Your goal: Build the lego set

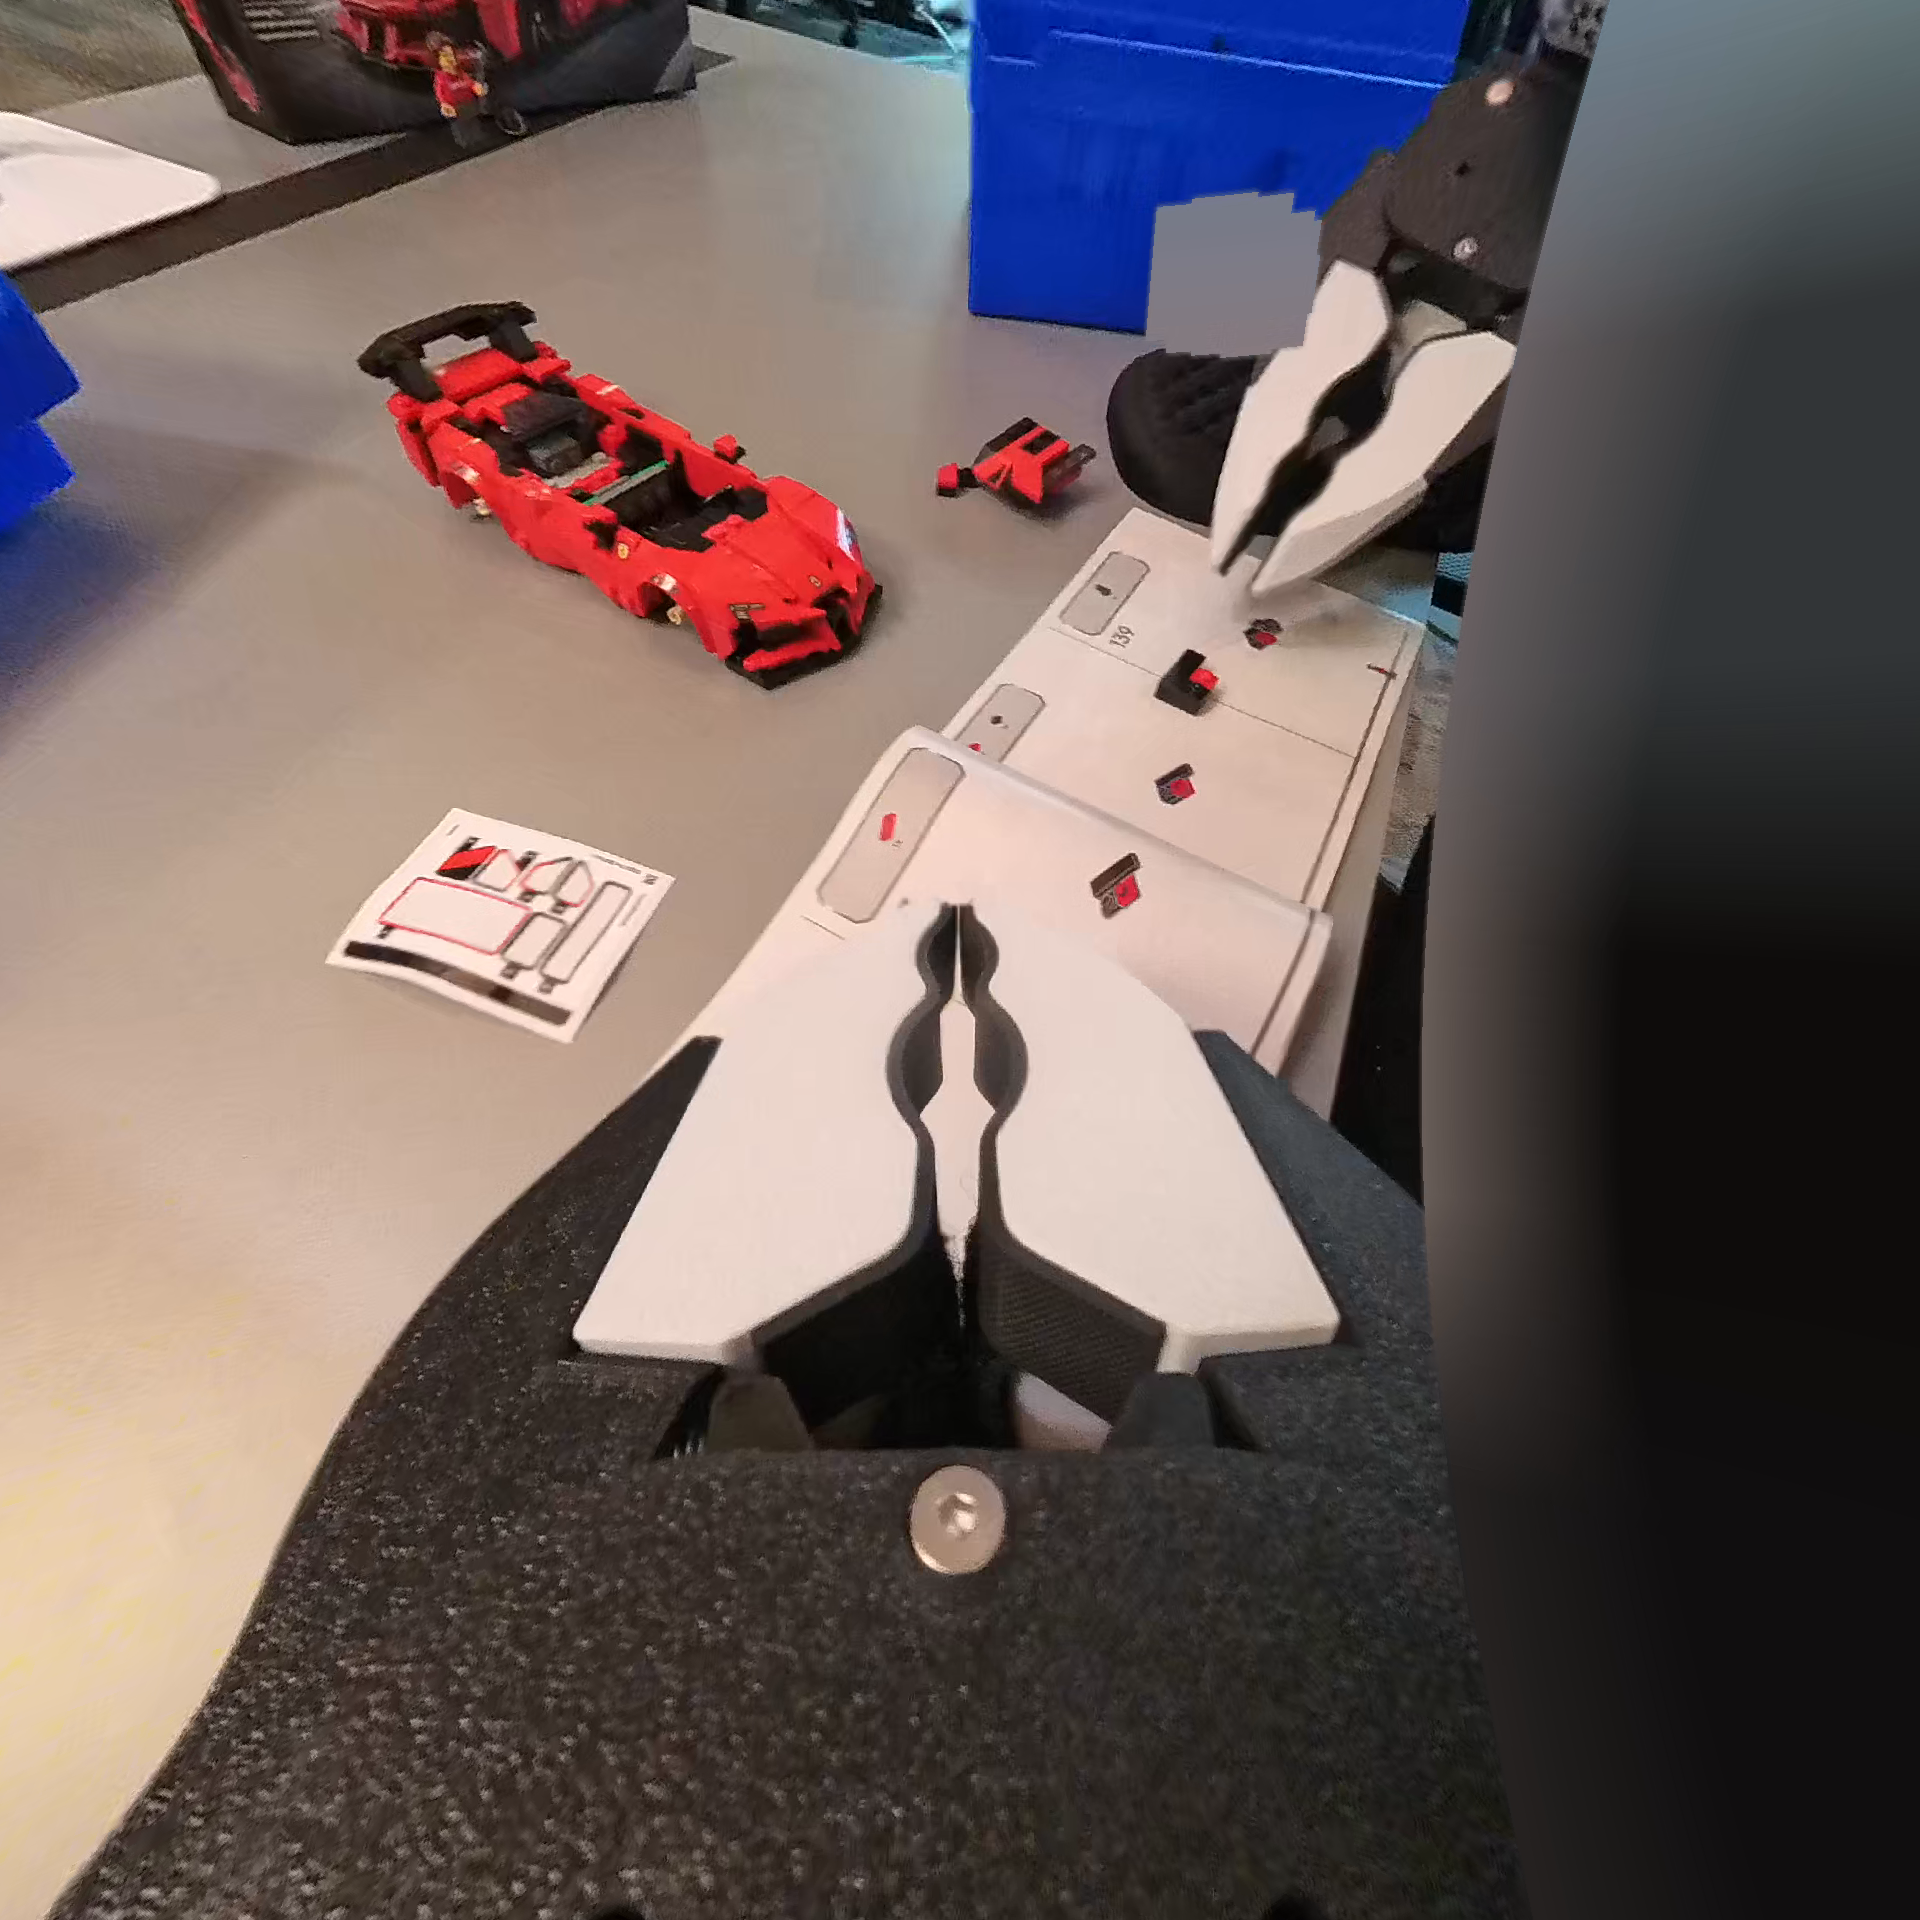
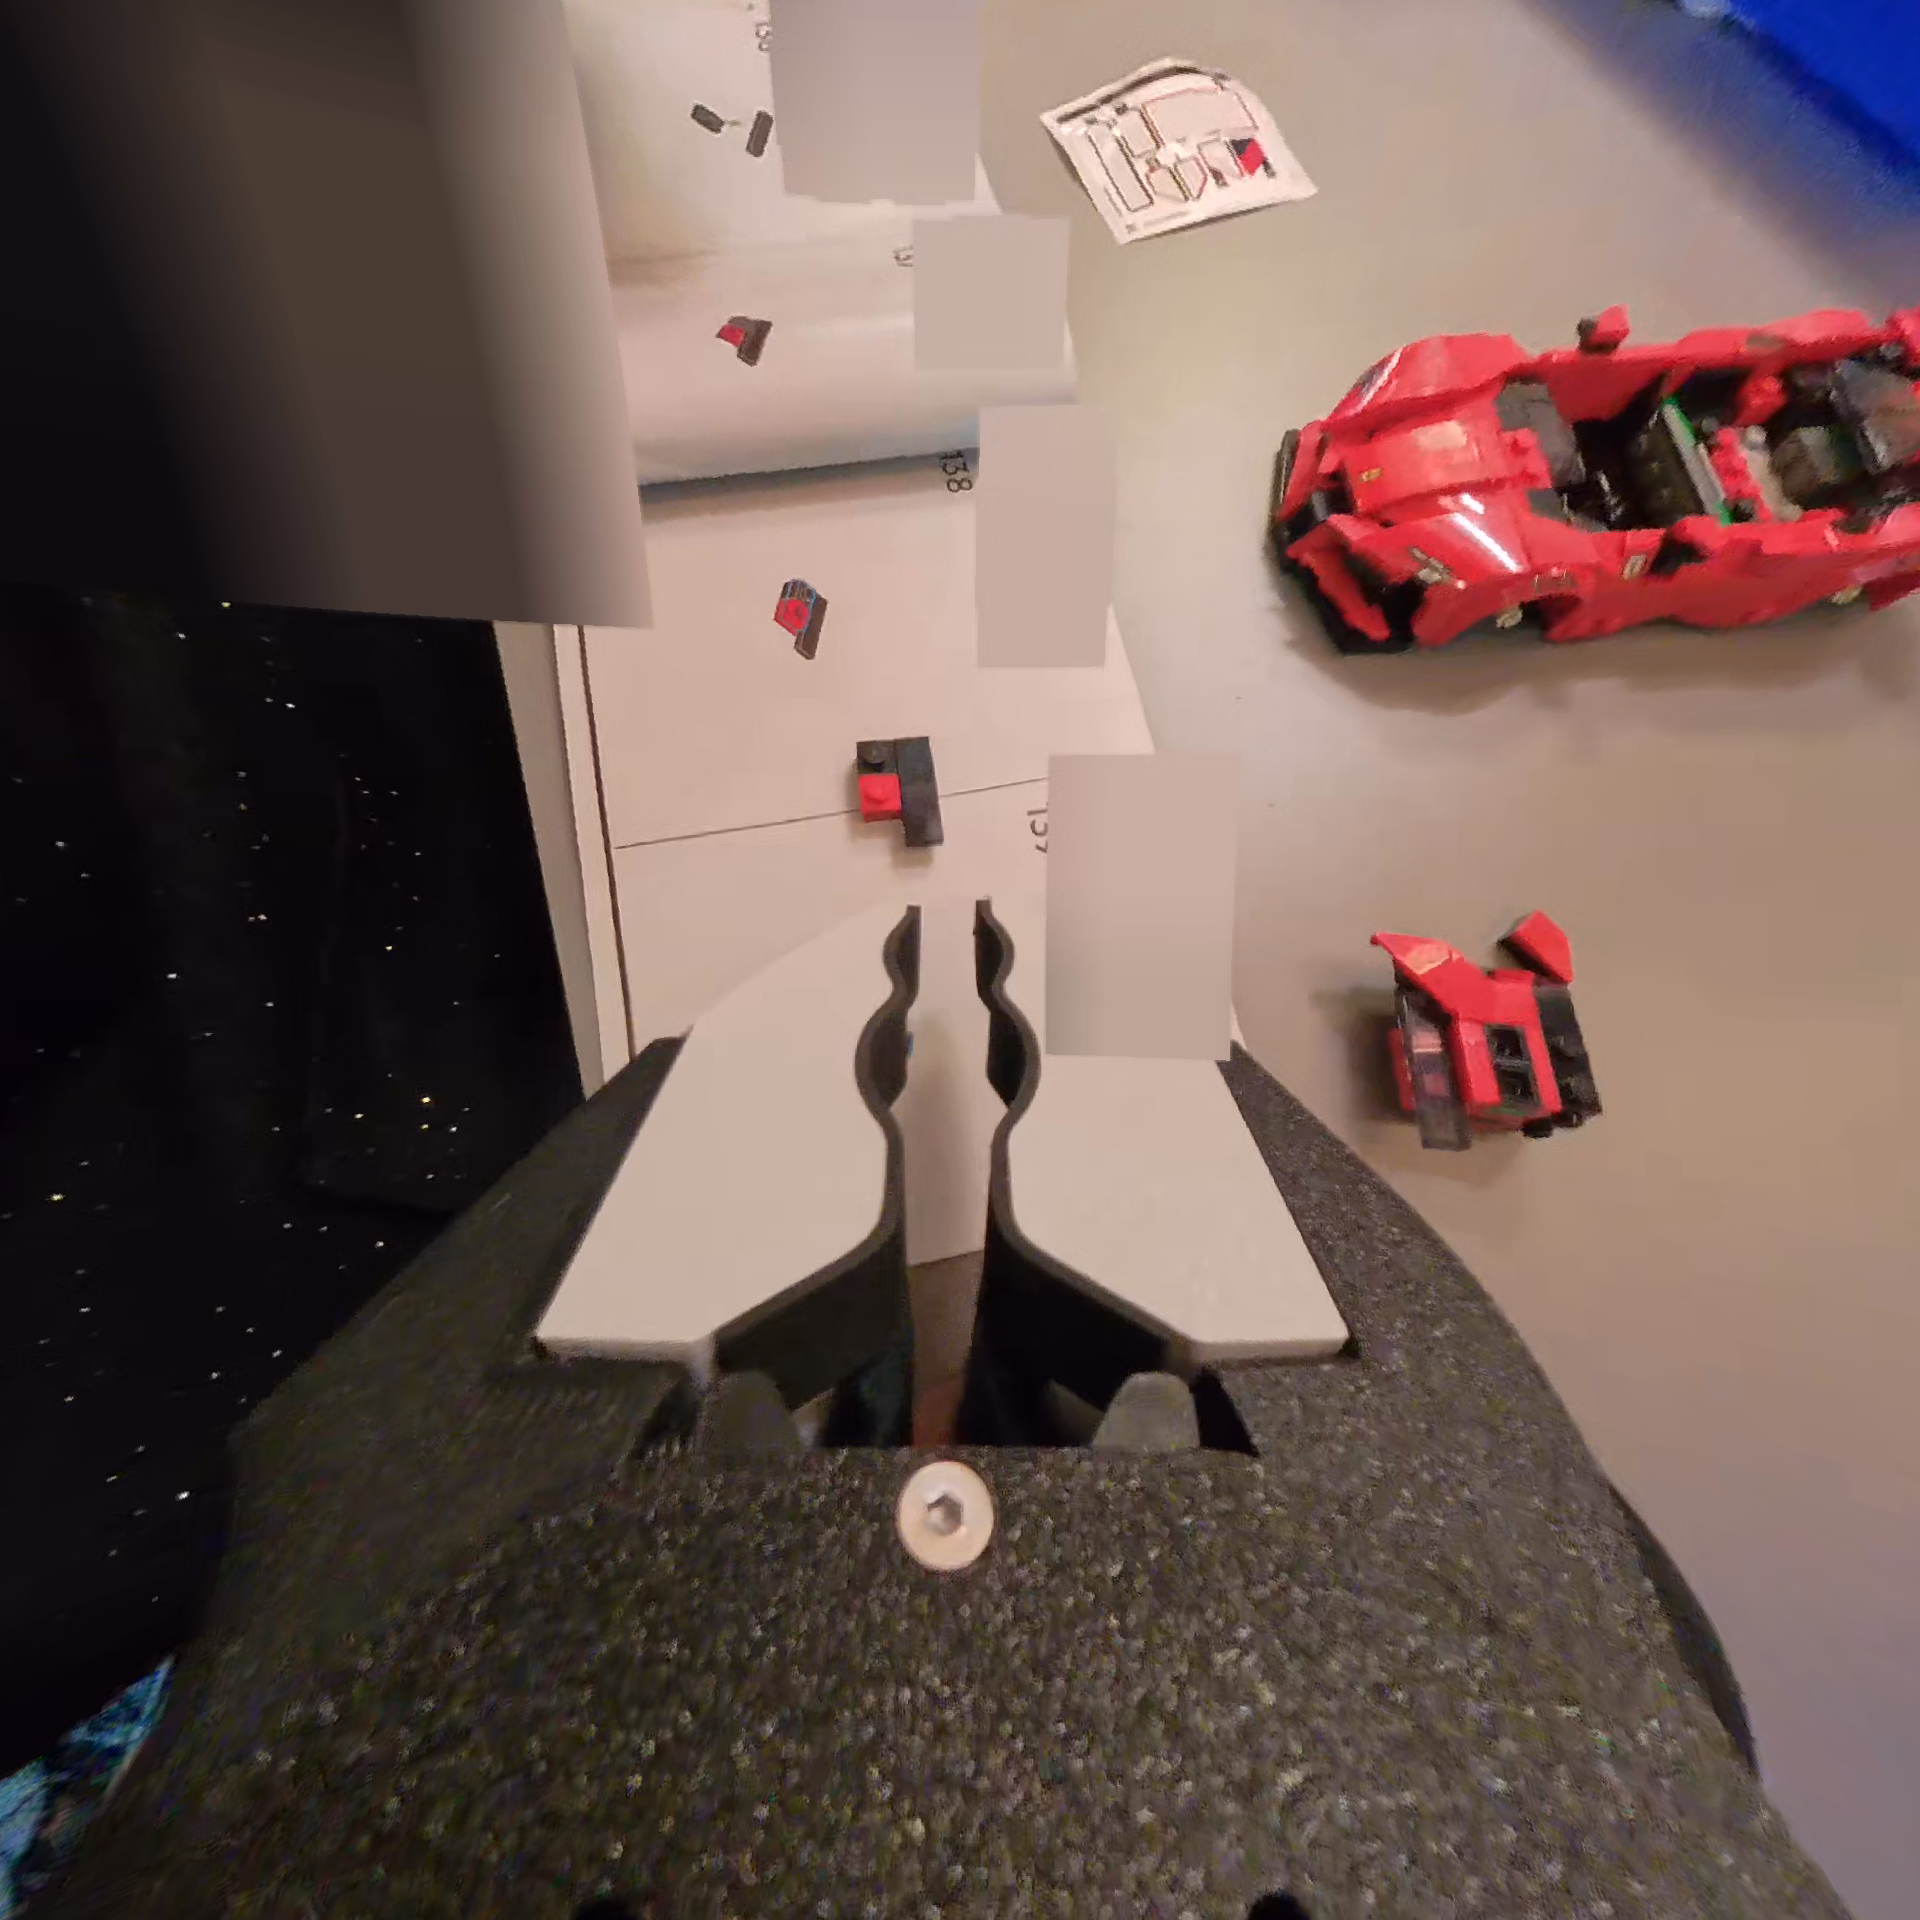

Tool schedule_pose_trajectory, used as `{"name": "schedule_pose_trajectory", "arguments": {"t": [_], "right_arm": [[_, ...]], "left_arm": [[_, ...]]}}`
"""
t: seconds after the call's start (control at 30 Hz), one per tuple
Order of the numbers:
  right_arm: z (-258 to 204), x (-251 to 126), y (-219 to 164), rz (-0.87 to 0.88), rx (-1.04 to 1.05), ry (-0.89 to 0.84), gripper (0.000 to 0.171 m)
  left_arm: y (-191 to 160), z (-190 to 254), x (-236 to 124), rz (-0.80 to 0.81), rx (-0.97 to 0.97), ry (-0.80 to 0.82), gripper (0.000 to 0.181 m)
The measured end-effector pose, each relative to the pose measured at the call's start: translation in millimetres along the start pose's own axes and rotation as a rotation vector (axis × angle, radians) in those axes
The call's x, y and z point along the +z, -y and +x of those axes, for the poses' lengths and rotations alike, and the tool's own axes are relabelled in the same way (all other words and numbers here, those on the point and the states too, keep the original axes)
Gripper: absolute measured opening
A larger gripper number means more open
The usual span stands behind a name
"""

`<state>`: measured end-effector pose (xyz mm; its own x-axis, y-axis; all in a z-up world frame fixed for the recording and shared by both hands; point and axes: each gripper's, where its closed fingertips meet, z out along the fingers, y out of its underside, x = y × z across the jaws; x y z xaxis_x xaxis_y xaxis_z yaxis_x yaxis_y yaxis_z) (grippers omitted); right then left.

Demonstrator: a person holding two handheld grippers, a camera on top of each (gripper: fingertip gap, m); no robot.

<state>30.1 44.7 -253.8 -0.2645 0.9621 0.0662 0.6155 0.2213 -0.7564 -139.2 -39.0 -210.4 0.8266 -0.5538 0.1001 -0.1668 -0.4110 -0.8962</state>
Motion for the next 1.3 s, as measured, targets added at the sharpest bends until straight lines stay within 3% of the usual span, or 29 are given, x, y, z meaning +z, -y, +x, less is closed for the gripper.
{"name": "schedule_pose_trajectory", "arguments": {"t": [0.27, 0.6, 0.77, 0.93, 1.03, 1.3], "right_arm": [[-8, 22, -1, -0.125, -0.056, 0.103, 0.019], [-2, -2, 9, 0.055, -0.061, 0.109, 0.025], [11, -16, 5, 0.155, 0.001, 0.032, 0.012], [13, -17, 7, 0.195, 0.018, 0.039, 0.012], [13, -19, 8, 0.213, 0.042, 0.059, 0.013], [16, -21, 9, 0.235, 0.056, 0.044, 0.013]], "left_arm": [[-7, 31, 27, -0.011, 0.050, -0.114, 0.004], [-21, 34, 36, -0.096, 0.040, -0.146, 0.005], [-26, 34, 40, -0.140, 0.045, -0.144, 0.005], [-3, 31, 44, -0.102, 0.099, -0.108, 0.018], [13, 42, 59, -0.104, 0.189, -0.139, 0.032], [15, 76, 123, -0.249, 0.334, -0.329, 0.034]]}}
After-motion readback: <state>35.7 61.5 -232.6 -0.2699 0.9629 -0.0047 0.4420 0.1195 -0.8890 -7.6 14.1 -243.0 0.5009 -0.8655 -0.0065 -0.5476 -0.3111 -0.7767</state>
